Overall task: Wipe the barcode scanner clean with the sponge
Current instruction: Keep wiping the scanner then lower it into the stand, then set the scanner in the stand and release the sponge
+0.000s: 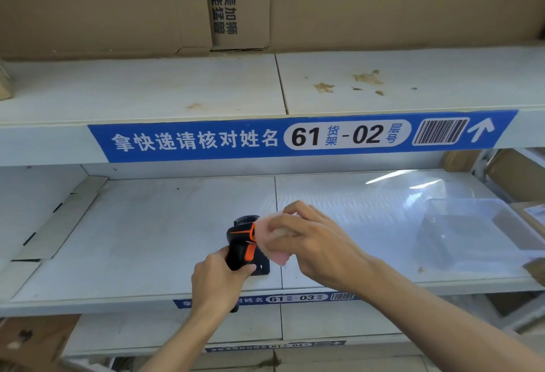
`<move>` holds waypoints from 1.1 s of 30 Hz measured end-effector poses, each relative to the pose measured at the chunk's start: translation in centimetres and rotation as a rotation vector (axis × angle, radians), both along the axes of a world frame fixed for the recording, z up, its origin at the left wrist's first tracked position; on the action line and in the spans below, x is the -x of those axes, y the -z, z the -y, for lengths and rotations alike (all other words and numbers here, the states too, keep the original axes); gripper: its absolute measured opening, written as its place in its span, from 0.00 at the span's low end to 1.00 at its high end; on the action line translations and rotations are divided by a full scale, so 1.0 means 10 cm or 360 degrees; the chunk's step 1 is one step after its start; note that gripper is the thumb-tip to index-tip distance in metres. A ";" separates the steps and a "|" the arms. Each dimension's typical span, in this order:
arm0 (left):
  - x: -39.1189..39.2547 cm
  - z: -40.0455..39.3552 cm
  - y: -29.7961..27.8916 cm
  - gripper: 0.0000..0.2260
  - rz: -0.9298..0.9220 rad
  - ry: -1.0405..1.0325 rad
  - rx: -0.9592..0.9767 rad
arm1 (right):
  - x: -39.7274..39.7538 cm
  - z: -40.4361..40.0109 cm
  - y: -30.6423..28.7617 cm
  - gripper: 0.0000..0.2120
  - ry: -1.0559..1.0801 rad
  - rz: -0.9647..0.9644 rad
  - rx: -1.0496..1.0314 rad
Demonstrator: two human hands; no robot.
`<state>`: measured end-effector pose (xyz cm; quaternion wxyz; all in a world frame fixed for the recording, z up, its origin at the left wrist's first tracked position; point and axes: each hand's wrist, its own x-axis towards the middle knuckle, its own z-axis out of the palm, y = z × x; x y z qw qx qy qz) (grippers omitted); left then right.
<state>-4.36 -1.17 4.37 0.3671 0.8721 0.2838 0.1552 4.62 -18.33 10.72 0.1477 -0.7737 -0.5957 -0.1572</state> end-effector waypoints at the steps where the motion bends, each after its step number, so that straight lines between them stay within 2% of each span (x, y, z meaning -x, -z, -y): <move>1: 0.00 0.00 0.01 0.05 0.0027 0.0010 -0.0027 | 0.01 -0.02 0.02 0.19 -0.0013 -0.0013 -0.0001; 5: 0.02 -0.02 0.06 0.08 0.0194 -0.0011 -0.0294 | -0.05 0.00 0.13 0.17 0.0042 -0.0053 0.0082; 8: 0.02 -0.04 0.08 0.09 0.0275 -0.0026 -0.0492 | -0.08 0.05 0.20 0.16 0.0110 0.0025 0.0207; 12: -0.01 -0.06 0.12 0.10 0.0338 -0.0062 -0.0581 | 0.02 0.08 0.33 0.16 0.0055 0.0156 -0.0012; 16: -0.03 -0.06 0.15 0.14 0.0419 -0.0004 -0.0716 | 0.10 0.08 0.49 0.20 0.0013 0.0274 -0.0284; 21: 0.01 -0.01 0.15 0.17 0.0566 0.0117 -0.0844 | -0.04 0.17 0.65 0.17 0.0239 0.0117 -0.0216; 24: 0.03 0.08 0.16 0.19 0.0482 0.0078 -0.0652 | -0.05 0.18 0.75 0.19 0.0307 -0.0014 -0.0109; 30: -0.03 0.12 0.15 0.20 0.0300 -0.0203 0.0168 | -0.18 0.21 1.00 0.18 0.0498 -0.0295 -0.0070; 33: -0.05 0.07 0.15 0.16 0.0281 -0.0222 0.0400 | -0.26 0.21 1.12 0.17 0.0653 -0.0492 -0.0110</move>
